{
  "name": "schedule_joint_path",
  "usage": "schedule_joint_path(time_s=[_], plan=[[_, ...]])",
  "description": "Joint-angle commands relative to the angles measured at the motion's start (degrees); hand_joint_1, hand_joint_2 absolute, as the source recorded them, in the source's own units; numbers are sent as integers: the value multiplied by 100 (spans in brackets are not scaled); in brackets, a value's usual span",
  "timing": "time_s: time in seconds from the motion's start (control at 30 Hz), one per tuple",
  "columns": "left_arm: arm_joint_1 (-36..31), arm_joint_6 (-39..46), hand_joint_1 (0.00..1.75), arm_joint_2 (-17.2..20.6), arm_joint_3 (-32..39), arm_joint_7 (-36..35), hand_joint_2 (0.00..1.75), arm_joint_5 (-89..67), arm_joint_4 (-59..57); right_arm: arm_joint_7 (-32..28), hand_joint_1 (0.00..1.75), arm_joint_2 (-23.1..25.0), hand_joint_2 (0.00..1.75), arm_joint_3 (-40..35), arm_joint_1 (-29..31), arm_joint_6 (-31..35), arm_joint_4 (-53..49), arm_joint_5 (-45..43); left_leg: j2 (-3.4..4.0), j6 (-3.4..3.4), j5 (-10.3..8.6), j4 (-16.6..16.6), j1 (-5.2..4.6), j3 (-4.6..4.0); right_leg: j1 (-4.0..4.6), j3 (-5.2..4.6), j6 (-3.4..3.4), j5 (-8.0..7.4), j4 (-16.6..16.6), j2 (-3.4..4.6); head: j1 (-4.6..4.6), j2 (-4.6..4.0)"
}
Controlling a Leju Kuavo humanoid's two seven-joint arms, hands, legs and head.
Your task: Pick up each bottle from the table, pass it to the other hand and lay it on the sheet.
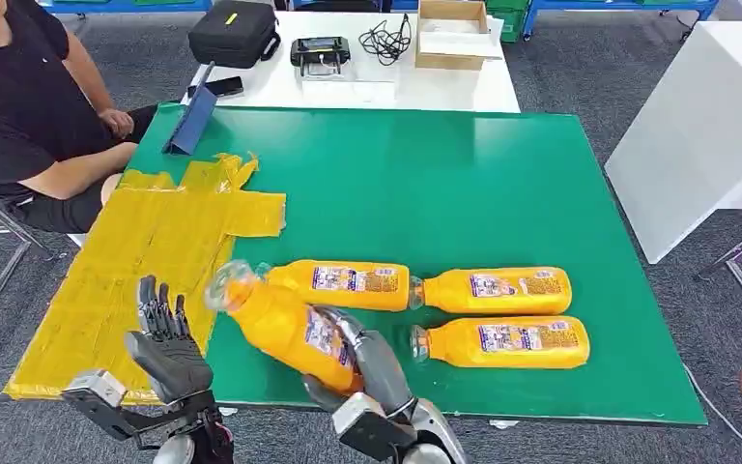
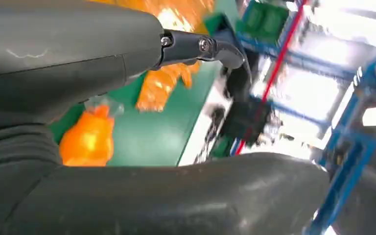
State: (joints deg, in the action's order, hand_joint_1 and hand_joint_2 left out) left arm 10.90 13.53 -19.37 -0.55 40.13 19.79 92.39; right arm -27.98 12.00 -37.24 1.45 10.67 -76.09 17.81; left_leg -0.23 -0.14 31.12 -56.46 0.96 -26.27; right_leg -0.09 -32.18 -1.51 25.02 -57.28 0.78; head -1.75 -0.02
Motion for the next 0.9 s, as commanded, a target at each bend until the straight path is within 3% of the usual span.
schedule_joint_path(time_s=[0.03, 0.37, 0.57, 0.9], plan=[[-168, -269, 0, -63, 60, -36, 175, 251, -269, -631, 175, 69, 175, 436, -484, 198, -1422, -481, -6, 9, -2, 7, -3, -7, -1, -1, -3, -1, 9, -14, -2, 0], [-184, -493, 0, -53, -34, -101, 175, 103, -366, -643, 175, 25, 175, 394, -483, 230, -1391, -409, -10, 4, -4, 12, -12, 0, -1, 3, 1, -3, 16, -18, -4, 0], [-82, -1875, 0, 130, -438, -248, 175, -202, -399, -584, 175, 24, 175, 487, -446, 69, -1205, -287, -10, 5, -4, 12, -15, 2, -5, 2, -1, -1, 13, -18, -2, 0], [100, -2343, 0, 40, -543, -243, 175, -388, -57, -453, 175, 57, 175, 513, -459, 40, -1031, 23, -3, 6, -5, 22, -11, 7, -1, 9, 0, -6, 25, -13, -2, 0]])
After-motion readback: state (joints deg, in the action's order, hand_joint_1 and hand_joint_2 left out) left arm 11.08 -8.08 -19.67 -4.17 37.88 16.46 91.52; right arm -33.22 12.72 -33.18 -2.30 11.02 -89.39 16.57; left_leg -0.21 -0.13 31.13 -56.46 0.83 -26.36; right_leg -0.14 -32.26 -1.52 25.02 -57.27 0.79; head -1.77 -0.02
